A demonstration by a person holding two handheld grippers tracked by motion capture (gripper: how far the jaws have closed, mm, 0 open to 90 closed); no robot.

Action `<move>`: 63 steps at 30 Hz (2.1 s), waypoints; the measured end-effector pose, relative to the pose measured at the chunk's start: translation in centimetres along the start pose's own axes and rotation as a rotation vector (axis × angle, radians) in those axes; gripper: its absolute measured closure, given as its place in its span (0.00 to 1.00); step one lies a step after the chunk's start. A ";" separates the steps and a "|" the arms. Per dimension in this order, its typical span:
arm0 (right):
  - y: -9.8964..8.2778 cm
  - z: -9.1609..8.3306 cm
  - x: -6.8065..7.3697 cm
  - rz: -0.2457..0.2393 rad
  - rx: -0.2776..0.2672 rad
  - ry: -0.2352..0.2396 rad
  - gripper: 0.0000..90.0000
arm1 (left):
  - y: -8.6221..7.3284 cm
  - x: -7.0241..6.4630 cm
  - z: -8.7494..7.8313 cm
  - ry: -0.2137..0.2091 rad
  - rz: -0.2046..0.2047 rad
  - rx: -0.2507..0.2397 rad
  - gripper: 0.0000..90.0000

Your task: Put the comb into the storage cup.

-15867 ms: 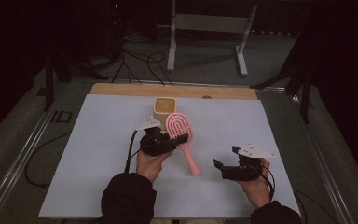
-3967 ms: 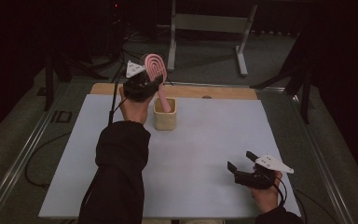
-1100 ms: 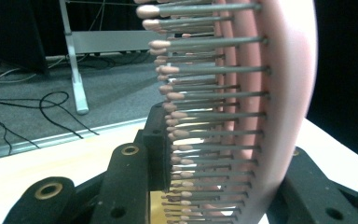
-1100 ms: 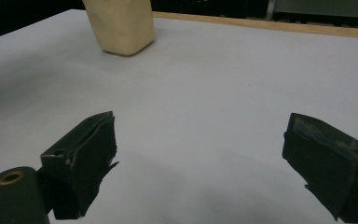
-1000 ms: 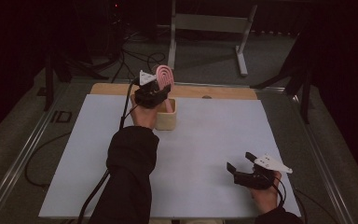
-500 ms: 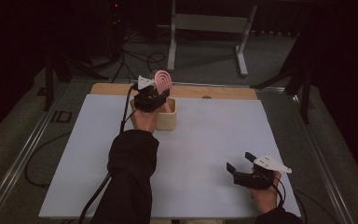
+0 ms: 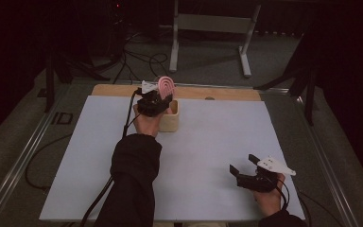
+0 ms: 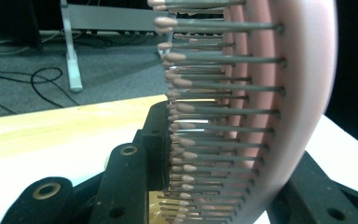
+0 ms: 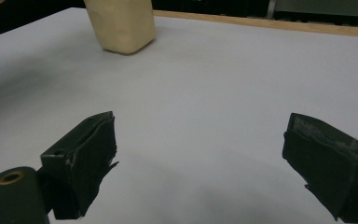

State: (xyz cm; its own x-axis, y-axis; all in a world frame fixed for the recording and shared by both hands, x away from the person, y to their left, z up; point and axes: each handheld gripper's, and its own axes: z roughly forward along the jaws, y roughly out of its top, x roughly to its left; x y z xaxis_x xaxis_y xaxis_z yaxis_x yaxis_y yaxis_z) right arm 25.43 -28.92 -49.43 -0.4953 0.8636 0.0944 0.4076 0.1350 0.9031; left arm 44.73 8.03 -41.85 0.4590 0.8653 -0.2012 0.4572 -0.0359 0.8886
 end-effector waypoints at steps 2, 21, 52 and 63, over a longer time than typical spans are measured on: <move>0.0 0.0 0.0 0.001 0.000 0.000 0.11 | -0.2 0.0 0.2 0.000 0.002 0.008 0.71; 0.0 0.0 0.0 -0.001 0.002 -0.001 0.11 | -0.8 0.2 0.6 -0.005 -0.009 0.028 0.70; -0.1 0.1 -0.1 -0.001 0.005 -0.005 0.11 | -0.7 1.2 0.8 0.028 -0.037 0.076 0.57; -0.1 0.1 0.0 -0.003 0.004 -0.004 0.11 | -0.9 1.6 0.6 0.051 -0.052 0.098 0.47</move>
State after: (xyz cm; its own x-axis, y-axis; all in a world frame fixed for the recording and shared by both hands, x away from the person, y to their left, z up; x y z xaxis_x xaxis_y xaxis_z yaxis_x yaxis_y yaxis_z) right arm 25.46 -28.90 -49.56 -0.4936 0.8650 0.0904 0.4094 0.1393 0.9017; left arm 45.54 9.14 -43.18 0.3945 0.8914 -0.2230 0.5534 -0.0367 0.8321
